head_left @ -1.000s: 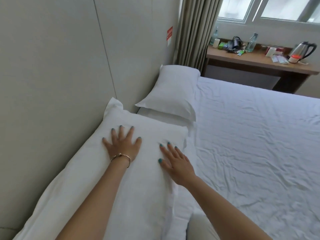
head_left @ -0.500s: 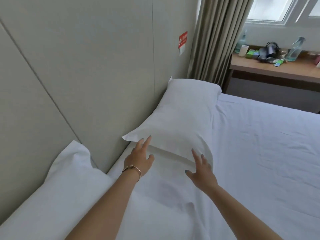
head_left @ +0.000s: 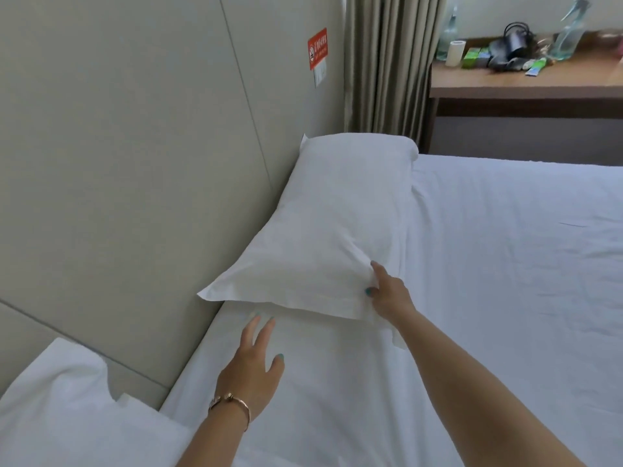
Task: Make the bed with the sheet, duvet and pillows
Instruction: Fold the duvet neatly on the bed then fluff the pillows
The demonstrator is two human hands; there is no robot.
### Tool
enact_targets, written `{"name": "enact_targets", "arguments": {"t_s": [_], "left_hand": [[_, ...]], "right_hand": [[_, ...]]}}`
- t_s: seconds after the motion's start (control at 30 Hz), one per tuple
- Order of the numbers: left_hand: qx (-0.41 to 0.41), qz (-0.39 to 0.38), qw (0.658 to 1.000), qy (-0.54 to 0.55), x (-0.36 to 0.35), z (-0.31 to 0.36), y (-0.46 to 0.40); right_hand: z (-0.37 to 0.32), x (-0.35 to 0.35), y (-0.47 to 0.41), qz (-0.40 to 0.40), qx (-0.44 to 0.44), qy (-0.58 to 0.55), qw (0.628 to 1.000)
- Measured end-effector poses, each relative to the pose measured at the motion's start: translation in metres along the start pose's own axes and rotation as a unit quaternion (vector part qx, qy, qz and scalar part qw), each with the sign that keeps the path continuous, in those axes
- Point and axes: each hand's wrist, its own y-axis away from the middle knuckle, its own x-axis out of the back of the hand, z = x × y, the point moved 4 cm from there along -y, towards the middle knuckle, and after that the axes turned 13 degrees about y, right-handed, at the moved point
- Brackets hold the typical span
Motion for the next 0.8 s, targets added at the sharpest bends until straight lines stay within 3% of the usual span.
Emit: {"name": "enact_targets", "arguments": {"t_s": [0.07, 0.13, 0.23, 0.4, 0.47, 0.57, 0.63, 0.7, 0.8], "left_hand": [[-0.017, 0.002, 1.0, -0.012, 0.0, 0.0, 0.002], [-0.014, 0.014, 1.0, 0.012, 0.001, -0.002, 0.002], [-0.009, 0.036, 0.998, 0.048, -0.001, -0.006, 0.001], [-0.052, 0.05, 0.997, 0.038, -0.005, 0.002, -0.001], [-0.121, 0.063, 0.991, -0.016, 0.001, 0.019, 0.004], [-0.265, 0.135, 0.952, -0.068, 0.01, 0.047, 0.012], [-0.231, 0.133, 0.963, -0.044, 0.006, 0.055, 0.014], [-0.115, 0.032, 0.992, -0.034, -0.013, 0.053, 0.008], [0.024, -0.106, 0.994, -0.024, -0.049, 0.04, -0.014]], "right_hand": [[0.001, 0.0, 0.004, 0.006, -0.019, 0.092, 0.996], [0.007, -0.008, 0.006, -0.02, -0.068, 0.109, 0.991], [0.01, -0.022, 0.004, -0.056, -0.082, -0.094, 0.991], [-0.003, -0.002, 0.025, 0.016, -0.005, -0.265, 0.964], [-0.002, 0.017, 0.057, 0.028, 0.013, -0.309, 0.951], [0.037, 0.026, 0.133, 0.062, -0.004, -0.294, 0.954], [0.087, 0.017, 0.19, 0.061, -0.081, -0.273, 0.957], [0.126, 0.003, 0.221, 0.014, -0.175, -0.236, 0.956], [0.138, -0.003, 0.202, -0.023, -0.215, -0.109, 0.97]]}}
